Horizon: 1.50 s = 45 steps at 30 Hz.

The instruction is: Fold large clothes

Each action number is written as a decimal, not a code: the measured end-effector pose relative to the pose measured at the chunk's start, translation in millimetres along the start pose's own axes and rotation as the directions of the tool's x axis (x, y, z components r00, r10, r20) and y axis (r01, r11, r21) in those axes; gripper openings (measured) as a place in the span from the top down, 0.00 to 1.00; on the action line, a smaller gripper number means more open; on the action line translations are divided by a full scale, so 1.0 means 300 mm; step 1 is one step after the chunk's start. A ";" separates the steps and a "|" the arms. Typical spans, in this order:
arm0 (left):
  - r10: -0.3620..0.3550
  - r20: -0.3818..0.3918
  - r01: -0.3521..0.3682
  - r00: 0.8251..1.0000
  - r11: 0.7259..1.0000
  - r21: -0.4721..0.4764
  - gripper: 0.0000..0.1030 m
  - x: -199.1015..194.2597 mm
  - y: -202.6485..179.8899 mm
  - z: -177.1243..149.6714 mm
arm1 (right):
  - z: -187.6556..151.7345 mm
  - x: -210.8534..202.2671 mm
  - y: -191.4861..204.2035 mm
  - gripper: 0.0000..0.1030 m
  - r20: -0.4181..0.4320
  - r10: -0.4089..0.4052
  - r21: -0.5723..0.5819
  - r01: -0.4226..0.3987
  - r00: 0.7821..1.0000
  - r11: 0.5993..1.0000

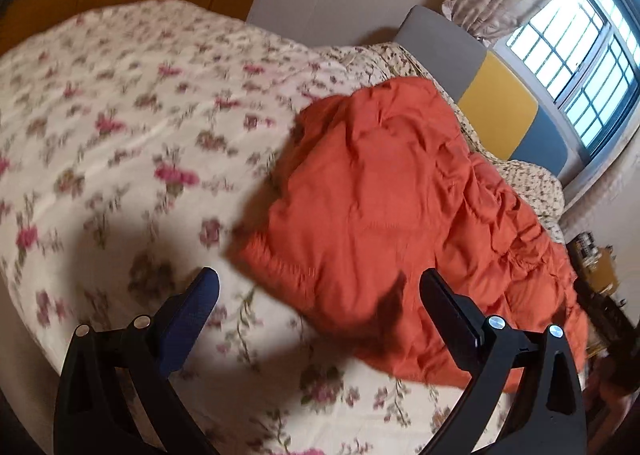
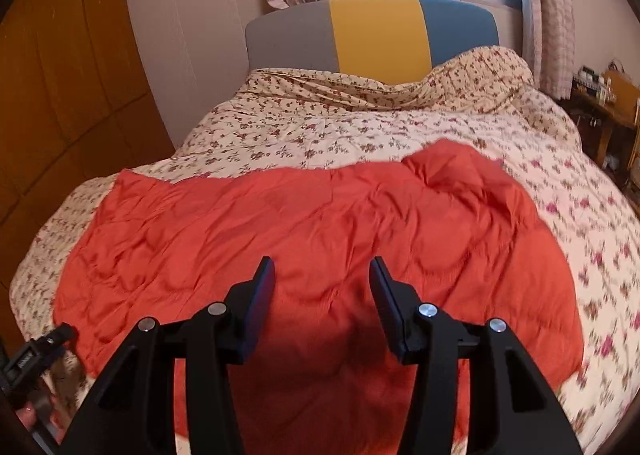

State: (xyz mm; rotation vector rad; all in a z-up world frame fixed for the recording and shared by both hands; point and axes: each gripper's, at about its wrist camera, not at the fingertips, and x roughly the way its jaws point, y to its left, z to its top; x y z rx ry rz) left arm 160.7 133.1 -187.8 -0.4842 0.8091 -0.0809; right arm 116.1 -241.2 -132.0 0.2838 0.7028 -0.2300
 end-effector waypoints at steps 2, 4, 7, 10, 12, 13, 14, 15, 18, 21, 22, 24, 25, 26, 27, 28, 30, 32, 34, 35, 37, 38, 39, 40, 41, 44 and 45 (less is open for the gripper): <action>-0.060 -0.016 0.059 0.998 0.998 -0.025 0.03 -0.003 0.006 -0.021 | -0.033 -0.022 -0.007 0.52 -0.006 0.015 0.027 -0.015 1.000 1.000; -0.120 -0.028 0.119 0.992 0.992 -0.034 0.03 -0.003 -0.005 -0.039 | -0.070 -0.045 -0.011 0.53 -0.012 0.046 0.055 -0.045 0.999 0.997; -0.150 -0.039 0.149 0.988 0.989 -0.023 0.03 0.012 -0.032 -0.047 | -0.115 -0.069 -0.007 0.64 -0.021 0.091 0.077 -0.089 0.996 0.993; -0.163 -0.025 0.163 0.986 0.986 -0.024 0.08 0.032 -0.040 -0.041 | -0.132 -0.073 0.026 0.77 -0.045 0.132 0.053 -0.130 0.990 0.990; -0.174 -0.011 0.173 0.985 0.984 -0.046 0.12 0.056 -0.041 -0.025 | -0.127 -0.068 0.065 0.80 -0.053 0.146 0.011 -0.146 0.988 0.989; -0.175 -0.009 0.175 0.984 0.983 -0.054 0.17 0.068 -0.037 -0.012 | -0.125 -0.067 0.083 0.80 -0.051 0.147 -0.008 -0.148 0.988 0.989; -0.177 -0.005 0.177 0.984 0.982 -0.064 0.18 0.080 -0.034 -0.005 | -0.118 -0.059 0.105 0.80 -0.051 0.151 -0.028 -0.152 0.987 0.988; -0.176 0.003 0.176 0.984 0.982 -0.073 0.22 0.093 -0.031 0.001 | -0.117 -0.049 0.118 0.82 -0.055 0.155 -0.035 -0.157 0.986 0.987; -0.180 0.030 0.181 0.983 0.980 -0.084 0.26 0.100 -0.027 -0.001 | -0.122 0.019 0.158 0.83 -0.104 0.142 -0.053 -0.149 0.984 0.987; -0.209 0.053 0.212 0.977 0.974 -0.074 0.30 0.101 -0.028 -0.008 | -0.158 0.111 0.174 0.83 -0.166 0.112 -0.085 -0.127 0.980 0.988; -0.212 0.058 0.216 0.975 0.974 -0.069 0.32 0.103 -0.028 -0.009 | -0.169 0.128 0.177 0.83 -0.169 0.111 -0.098 -0.129 0.979 0.987; -0.223 0.072 0.228 0.972 0.971 -0.074 0.32 0.104 -0.024 -0.015 | -0.189 0.151 0.172 0.83 -0.169 0.113 -0.120 -0.135 0.979 0.984; -0.225 0.084 0.231 0.971 0.970 -0.078 0.32 0.102 -0.025 -0.021 | -0.196 0.156 0.171 0.83 -0.169 0.111 -0.127 -0.134 0.979 0.983; -0.225 0.093 0.232 0.970 0.969 -0.080 0.32 0.099 -0.028 -0.029 | -0.201 0.160 0.175 0.83 -0.169 0.104 -0.136 -0.128 0.980 0.982; -0.227 0.098 0.235 0.969 0.968 -0.083 0.32 0.097 -0.030 -0.034 | -0.205 0.164 0.178 0.83 -0.170 0.101 -0.138 -0.125 0.980 0.983; -0.232 0.106 0.242 0.967 0.966 -0.092 0.32 0.093 -0.032 -0.040 | -0.209 0.166 0.178 0.83 -0.169 0.099 -0.138 -0.123 0.981 0.983; -0.251 0.121 0.265 0.960 0.957 -0.119 0.34 0.085 -0.032 -0.046 | -0.216 0.163 0.177 0.83 -0.165 0.105 -0.135 -0.128 0.981 0.983; -0.262 0.122 0.280 0.957 0.946 -0.164 0.44 0.092 -0.021 -0.036 | -0.213 0.169 0.169 0.83 -0.164 0.115 -0.121 -0.136 0.980 0.983; -0.271 0.107 0.287 0.957 0.937 -0.200 0.61 0.109 -0.010 -0.018 | -0.210 0.170 0.163 0.83 -0.167 0.122 -0.107 -0.140 0.978 0.984; -0.283 0.105 0.299 0.953 0.930 -0.213 0.64 0.110 -0.010 -0.011 | -0.208 0.169 0.161 0.83 -0.168 0.121 -0.105 -0.140 0.978 0.985; -0.269 0.117 0.287 0.956 0.942 -0.176 0.75 0.082 -0.035 -0.001 | -0.209 0.168 0.162 0.83 -0.170 0.116 -0.103 -0.135 0.979 0.985; -0.263 0.131 0.281 0.956 0.948 -0.148 0.77 0.061 -0.052 0.003 | -0.208 0.167 0.161 0.83 -0.170 0.116 -0.101 -0.134 0.979 0.986; -0.262 0.147 0.280 0.954 0.953 -0.118 0.79 0.037 -0.073 0.006 | -0.209 0.168 0.159 0.83 -0.169 0.117 -0.097 -0.135 0.979 0.986; -0.272 0.169 0.288 0.947 0.954 -0.081 0.80 0.005 -0.101 0.011 | -0.209 0.168 0.156 0.83 -0.168 0.117 -0.097 -0.134 0.979 0.986; -0.283 0.185 0.296 0.941 0.954 -0.045 0.81 -0.021 -0.128 0.017 | -0.216 0.167 0.158 0.83 -0.167 0.115 -0.098 -0.133 0.979 0.986; -0.330 0.214 0.323 0.919 0.944 0.067 0.81 -0.093 -0.225 0.032 | -0.212 0.171 0.151 0.83 -0.174 0.118 -0.086 -0.135 0.978 0.987; -0.340 0.220 0.328 0.914 0.940 0.092 0.81 -0.107 -0.246 0.031 | -0.209 0.172 0.148 0.83 -0.178 0.123 -0.082 -0.139 0.976 0.987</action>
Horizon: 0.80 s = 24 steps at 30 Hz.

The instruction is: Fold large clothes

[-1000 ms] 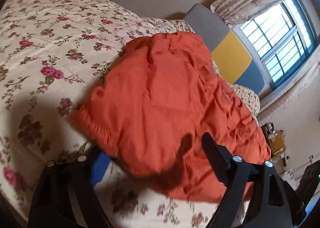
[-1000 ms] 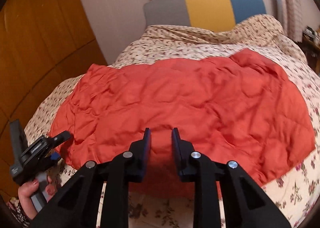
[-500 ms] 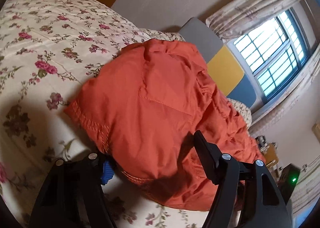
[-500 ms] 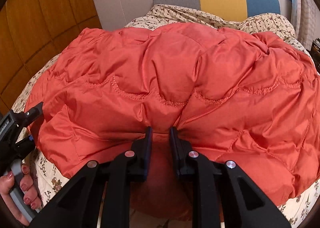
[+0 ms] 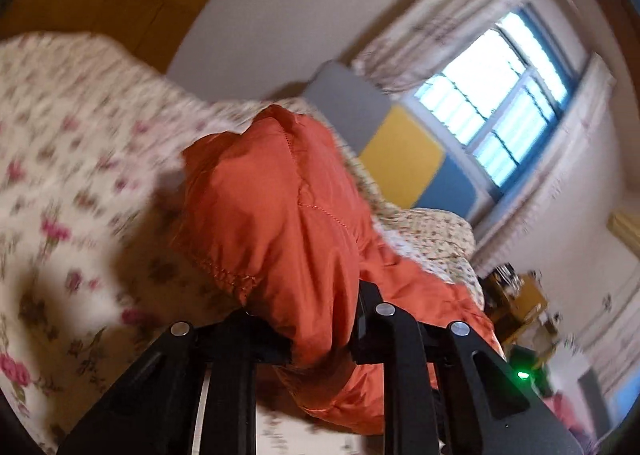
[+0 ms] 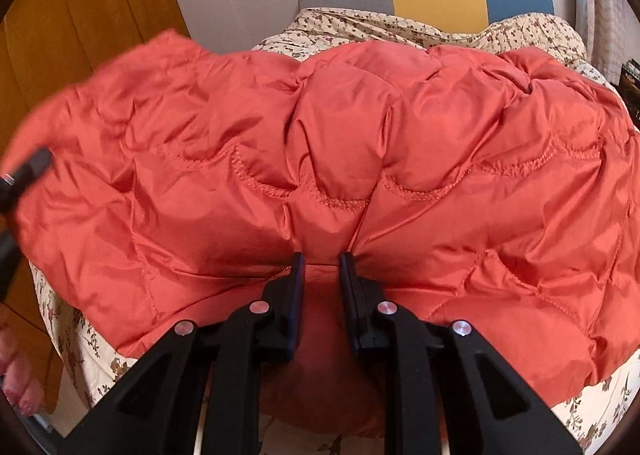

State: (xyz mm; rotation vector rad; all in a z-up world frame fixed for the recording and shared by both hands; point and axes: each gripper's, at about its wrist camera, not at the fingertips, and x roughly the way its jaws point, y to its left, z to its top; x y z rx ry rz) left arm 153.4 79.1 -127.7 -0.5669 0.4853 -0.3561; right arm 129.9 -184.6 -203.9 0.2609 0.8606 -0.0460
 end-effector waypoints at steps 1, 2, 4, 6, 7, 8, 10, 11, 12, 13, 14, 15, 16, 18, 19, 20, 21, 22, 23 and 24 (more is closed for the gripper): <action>-0.022 0.011 0.021 1.000 0.999 0.041 0.81 -0.010 -0.048 0.005 | 0.002 0.001 -0.005 0.83 -0.004 0.007 0.003 -0.007 1.000 1.000; -0.034 0.015 0.033 0.999 0.998 0.061 0.81 -0.015 -0.071 0.007 | 0.005 0.001 -0.012 0.83 -0.008 0.019 0.011 -0.019 1.000 1.000; -0.075 0.019 0.073 0.997 0.991 0.111 0.81 -0.026 -0.143 -0.001 | 0.009 0.000 -0.044 0.83 -0.014 0.063 0.054 -0.062 0.998 0.997; -0.116 0.008 0.113 0.993 0.980 0.164 0.81 -0.027 -0.215 -0.015 | 0.013 -0.001 -0.060 0.83 -0.020 0.083 0.078 -0.081 0.996 0.994; -0.135 0.001 0.132 0.991 0.971 0.201 0.81 -0.026 -0.257 -0.022 | 0.017 -0.003 -0.065 0.83 -0.024 0.091 0.084 -0.088 0.996 0.993; -0.144 -0.003 0.141 0.990 0.962 0.232 0.81 -0.024 -0.293 -0.027 | 0.023 -0.009 -0.071 0.83 -0.028 0.103 0.094 -0.100 0.994 0.991; -0.152 -0.007 0.148 0.988 0.948 0.281 0.81 -0.013 -0.349 -0.033 | 0.031 -0.036 -0.099 0.79 -0.031 0.139 0.133 -0.134 0.990 0.982; -0.150 -0.006 0.145 0.989 0.942 0.303 0.81 -0.010 -0.374 -0.034 | 0.036 -0.058 -0.116 0.76 -0.019 0.153 0.157 -0.148 0.988 0.976; -0.146 -0.006 0.141 0.989 0.936 0.323 0.81 -0.004 -0.396 -0.036 | 0.035 -0.111 -0.147 0.68 0.033 0.163 0.190 -0.167 0.986 0.968; -0.142 -0.008 0.136 0.990 0.932 0.337 0.81 0.000 -0.410 -0.037 | 0.033 -0.155 -0.169 0.61 0.076 0.154 0.203 -0.167 0.985 0.965; -0.138 -0.010 0.132 0.990 0.930 0.344 0.81 0.003 -0.416 -0.036 | 0.029 -0.198 -0.191 0.61 0.110 0.135 0.207 -0.155 0.985 0.966; -0.130 -0.010 0.125 0.991 0.928 0.351 0.81 0.008 -0.426 -0.039 | 0.023 -0.246 -0.216 0.62 0.132 0.097 0.197 -0.122 0.987 0.973; -0.123 -0.009 0.118 0.992 0.925 0.361 0.81 0.014 -0.443 -0.042 | 0.018 -0.277 -0.233 0.62 0.136 0.052 0.185 -0.077 0.989 0.980; -0.120 -0.011 0.116 0.993 0.920 0.374 0.81 0.030 -0.464 -0.043 | -0.003 -0.325 -0.280 0.62 0.130 -0.058 0.178 0.034 0.990 0.983; -0.114 -0.011 0.109 0.993 0.913 0.393 0.81 0.036 -0.486 -0.051 | -0.018 -0.347 -0.312 0.62 0.128 -0.100 0.195 0.074 0.987 0.978; -0.114 -0.011 0.109 0.993 0.908 0.404 0.81 0.030 -0.486 -0.056 | -0.037 -0.369 -0.344 0.62 0.130 -0.137 0.219 0.106 0.982 0.970; -0.116 -0.014 0.111 0.993 0.902 0.417 0.81 0.032 -0.498 -0.065 | -0.060 -0.392 -0.379 0.62 0.131 -0.182 0.246 0.146 0.974 0.958; -0.121 -0.019 0.117 0.992 0.894 0.432 0.81 0.036 -0.517 -0.075 | -0.078 -0.409 -0.412 0.61 0.129 -0.226 0.269 0.185 0.966 0.945; -0.122 -0.022 0.119 0.992 0.888 0.444 0.81 0.037 -0.529 -0.081 | -0.098 -0.419 -0.437 0.61 0.126 -0.263 0.289 0.218 0.957 0.932; -0.125 -0.026 0.123 0.992 0.879 0.461 0.81 0.040 -0.548 -0.091 | -0.115 -0.427 -0.471 0.61 0.117 -0.289 0.310 0.241 0.950 0.920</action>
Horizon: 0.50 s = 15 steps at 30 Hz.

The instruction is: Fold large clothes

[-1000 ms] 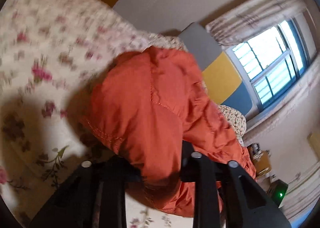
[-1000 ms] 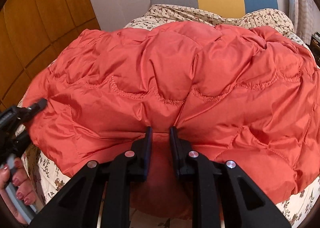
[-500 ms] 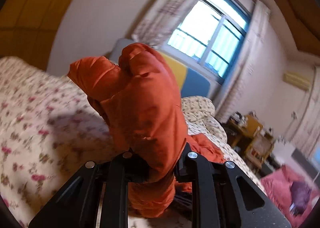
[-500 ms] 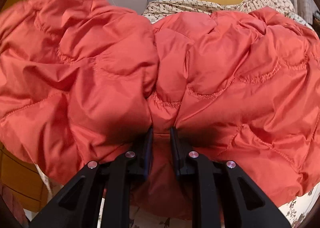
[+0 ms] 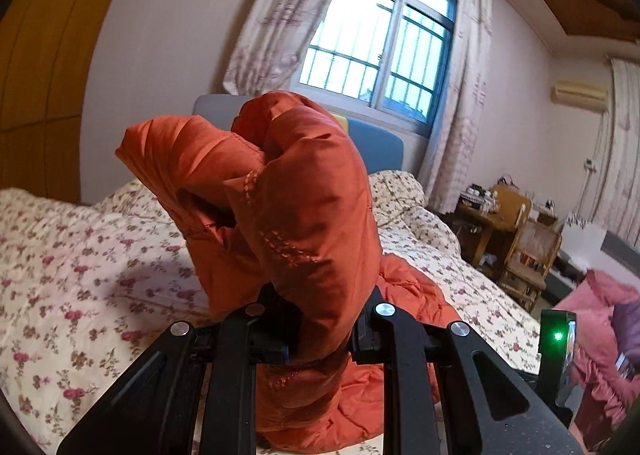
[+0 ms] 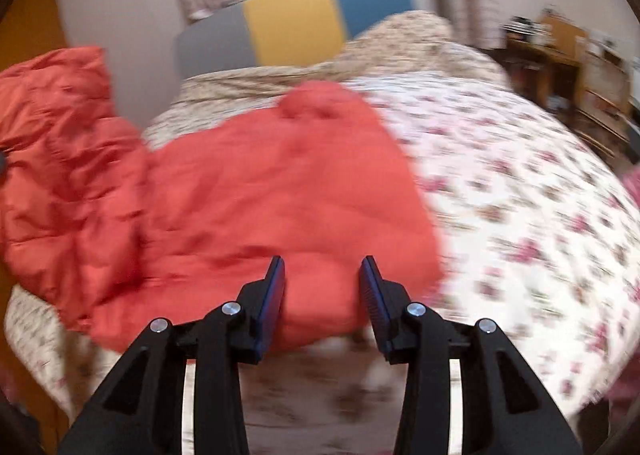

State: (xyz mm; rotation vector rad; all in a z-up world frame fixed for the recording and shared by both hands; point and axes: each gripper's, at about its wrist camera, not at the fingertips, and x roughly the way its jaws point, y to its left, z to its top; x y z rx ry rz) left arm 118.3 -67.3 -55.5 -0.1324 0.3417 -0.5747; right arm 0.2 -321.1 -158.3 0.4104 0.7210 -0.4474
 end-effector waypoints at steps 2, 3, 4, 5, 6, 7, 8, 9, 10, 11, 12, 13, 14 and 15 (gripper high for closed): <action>-0.015 -0.005 0.015 1.000 1.000 0.019 0.81 0.012 -0.036 0.001 | -0.019 0.032 -0.080 0.61 -0.055 -0.016 0.053 0.019 0.998 0.998; -0.025 -0.007 0.025 1.000 0.999 0.026 0.81 0.019 -0.051 0.001 | -0.026 0.045 -0.095 0.61 -0.077 0.007 0.080 -0.001 0.997 0.997; -0.041 -0.012 0.041 0.999 0.999 0.035 0.81 0.033 -0.075 0.001 | -0.031 0.058 -0.119 0.61 -0.088 0.037 0.103 -0.028 0.995 0.994; -0.049 -0.017 0.050 0.999 0.998 0.044 0.81 0.042 -0.093 0.000 | -0.038 0.062 -0.135 0.61 -0.092 0.058 0.117 -0.047 0.994 0.992; -0.057 -0.021 0.058 0.998 0.997 0.055 0.81 0.052 -0.104 -0.002 | -0.044 0.063 -0.146 0.61 -0.091 0.073 0.123 -0.061 0.993 0.991; -0.067 -0.031 0.070 0.997 0.995 0.073 0.81 0.068 -0.129 -0.006 | -0.046 0.063 -0.153 0.60 -0.091 0.079 0.124 -0.068 0.993 0.990; -0.075 -0.040 0.079 0.996 0.993 0.084 0.81 0.080 -0.149 -0.010 | -0.050 0.056 -0.159 0.60 -0.090 0.087 0.123 -0.076 0.992 0.990; -0.083 -0.051 0.088 0.995 0.992 0.094 0.81 0.093 -0.166 -0.016 | -0.057 0.046 -0.158 0.60 -0.087 0.095 0.123 -0.084 0.992 0.989; -0.096 -0.067 0.103 0.993 0.989 0.103 0.81 0.114 -0.189 -0.025 | -0.058 0.042 -0.166 0.59 -0.085 0.102 0.125 -0.091 0.991 0.988; -0.106 -0.078 0.114 0.991 0.988 0.105 0.81 0.127 -0.206 -0.030 | -0.067 0.033 -0.178 0.59 -0.083 0.107 0.130 -0.096 0.991 0.987; -0.117 -0.091 0.126 0.989 0.986 0.110 0.81 0.144 -0.224 -0.039 | -0.069 0.026 -0.189 0.57 -0.082 0.106 0.135 -0.094 0.991 0.986; -0.122 -0.100 0.134 0.987 0.984 0.117 0.81 0.158 -0.237 -0.048 | -0.073 0.015 -0.202 0.57 -0.079 0.102 0.140 -0.091 0.992 0.986; -0.130 -0.110 0.144 0.985 0.981 0.128 0.81 0.172 -0.256 -0.058 | -0.076 0.001 -0.222 0.57 -0.071 0.099 0.151 -0.088 0.992 0.985; -0.136 -0.117 0.151 0.984 0.979 0.136 0.81 0.181 -0.270 -0.066 | -0.074 -0.010 -0.239 0.56 -0.067 0.099 0.159 -0.088 0.993 0.983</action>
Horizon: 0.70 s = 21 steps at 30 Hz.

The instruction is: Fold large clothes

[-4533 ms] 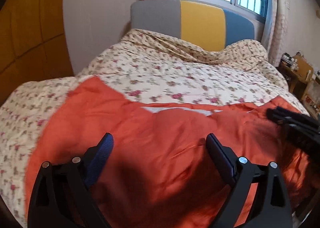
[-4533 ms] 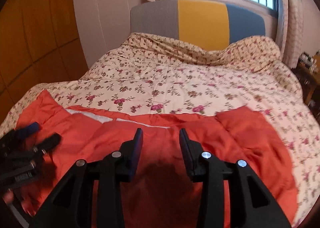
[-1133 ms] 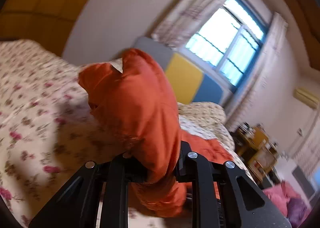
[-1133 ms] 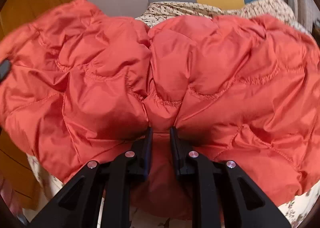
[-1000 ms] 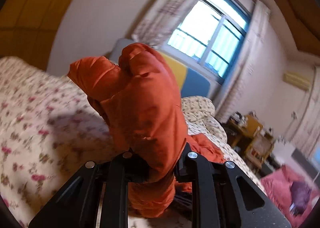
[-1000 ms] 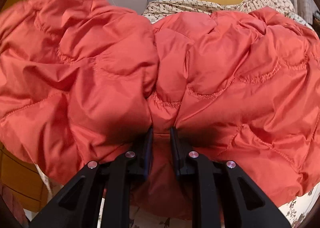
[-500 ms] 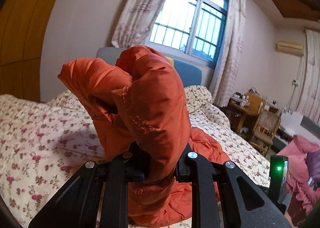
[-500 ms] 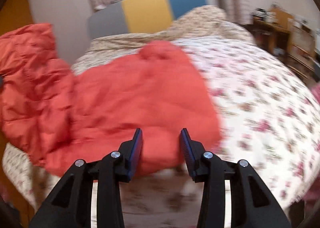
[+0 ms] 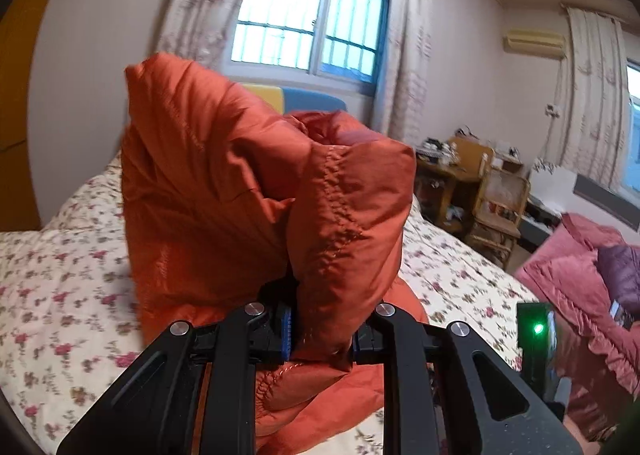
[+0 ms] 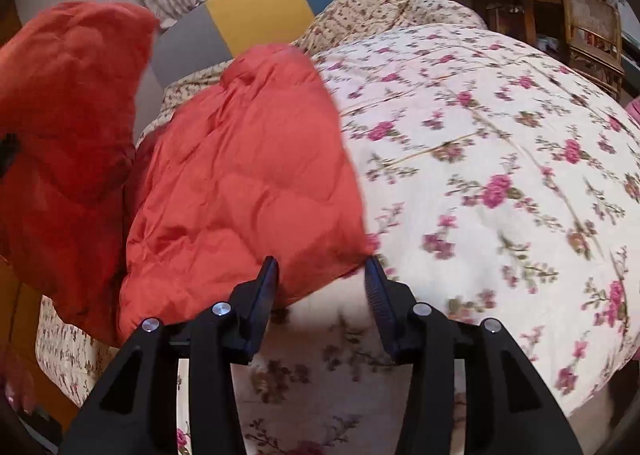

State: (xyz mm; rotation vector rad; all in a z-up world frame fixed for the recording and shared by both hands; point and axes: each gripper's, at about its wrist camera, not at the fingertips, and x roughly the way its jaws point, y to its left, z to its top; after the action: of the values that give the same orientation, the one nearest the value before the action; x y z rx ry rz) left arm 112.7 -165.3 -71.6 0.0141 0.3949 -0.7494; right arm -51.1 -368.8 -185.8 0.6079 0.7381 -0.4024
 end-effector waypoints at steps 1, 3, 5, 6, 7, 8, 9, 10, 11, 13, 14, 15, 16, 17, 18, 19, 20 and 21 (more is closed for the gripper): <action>-0.010 -0.014 0.011 1.000 1.000 0.017 0.81 0.021 -0.023 -0.010 | 0.001 -0.007 -0.005 0.56 0.003 0.001 0.011 -0.001 1.000 1.000; -0.024 -0.037 0.025 0.999 0.999 0.041 0.81 0.051 -0.056 -0.025 | 0.008 -0.018 -0.031 0.55 0.007 0.007 0.030 -0.008 1.000 1.000; -0.039 -0.063 0.044 0.997 0.997 0.067 0.81 0.088 -0.090 -0.049 | -0.002 -0.042 -0.044 0.54 0.016 -0.004 0.037 0.004 1.000 0.999; -0.047 -0.078 0.053 0.996 0.996 0.076 0.81 0.105 -0.102 -0.062 | 0.001 -0.049 -0.056 0.54 0.018 -0.007 0.042 0.007 1.000 0.999; -0.056 -0.100 0.065 0.993 0.994 0.089 0.81 0.132 -0.123 -0.080 | 0.008 -0.054 -0.068 0.54 0.020 -0.007 0.048 0.006 1.000 0.999; -0.062 -0.119 0.074 0.991 0.992 0.103 0.81 0.153 -0.140 -0.098 | 0.010 -0.061 -0.086 0.54 0.024 -0.007 0.057 0.005 1.000 0.998; -0.067 -0.131 0.083 0.989 0.990 0.116 0.81 0.170 -0.150 -0.111 | 0.009 -0.076 -0.097 0.54 0.028 -0.008 0.066 0.006 1.000 0.998; -0.073 -0.152 0.094 0.986 0.986 0.139 0.81 0.194 -0.169 -0.135 | 0.011 -0.090 -0.111 0.54 0.031 -0.012 0.074 0.010 0.999 0.997; -0.076 -0.165 0.102 0.983 0.983 0.156 0.81 0.208 -0.183 -0.154 | 0.009 -0.101 -0.120 0.54 0.033 -0.013 0.079 0.010 0.999 0.997; -0.090 -0.188 0.124 0.978 0.976 0.180 0.81 0.237 -0.203 -0.192 | 0.023 -0.123 -0.141 0.54 0.042 0.002 0.097 -0.006 0.999 0.995; -0.099 -0.198 0.136 0.975 0.974 0.181 0.81 0.247 -0.208 -0.210 | 0.026 -0.144 -0.151 0.54 0.054 0.019 0.116 -0.025 0.998 0.993; -0.107 -0.205 0.144 0.973 0.974 0.177 0.81 0.253 -0.206 -0.224 | 0.032 -0.158 -0.154 0.54 0.066 0.034 0.126 -0.043 0.997 0.991; -0.109 -0.208 0.147 0.972 0.973 0.176 0.81 0.260 -0.207 -0.242 | 0.040 -0.174 -0.151 0.54 0.082 0.053 0.132 -0.064 0.995 0.989; -0.106 -0.210 0.146 0.972 0.972 0.186 0.81 0.262 -0.217 -0.251 | 0.049 -0.197 -0.140 0.54 0.104 0.073 0.126 -0.086 0.992 0.988; -0.101 -0.210 0.143 0.972 0.970 0.196 0.81 0.263 -0.220 -0.257 | 0.065 -0.206 -0.123 0.53 0.116 0.081 0.116 -0.095 0.990 0.989; -0.093 -0.211 0.138 0.973 0.967 0.213 0.81 0.265 -0.227 -0.264 | 0.069 -0.219 -0.108 0.51 0.128 0.094 0.103 -0.108 0.987 0.989; -0.091 -0.212 0.137 0.973 0.967 0.214 0.81 0.268 -0.231 -0.266 | 0.077 -0.235 -0.084 0.51 0.140 0.120 0.087 -0.133 0.983 0.987; -0.091 -0.215 0.137 0.972 0.967 0.213 0.81 0.269 -0.229 -0.265 | 0.087 -0.241 -0.063 0.51 0.146 0.138 0.072 -0.150 0.980 0.986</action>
State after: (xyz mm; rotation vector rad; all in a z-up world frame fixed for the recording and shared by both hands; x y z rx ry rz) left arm 93.0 -257.0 -165.1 0.2866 0.5065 -0.9083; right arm -97.3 -390.2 -125.2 0.6991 0.5407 -0.3393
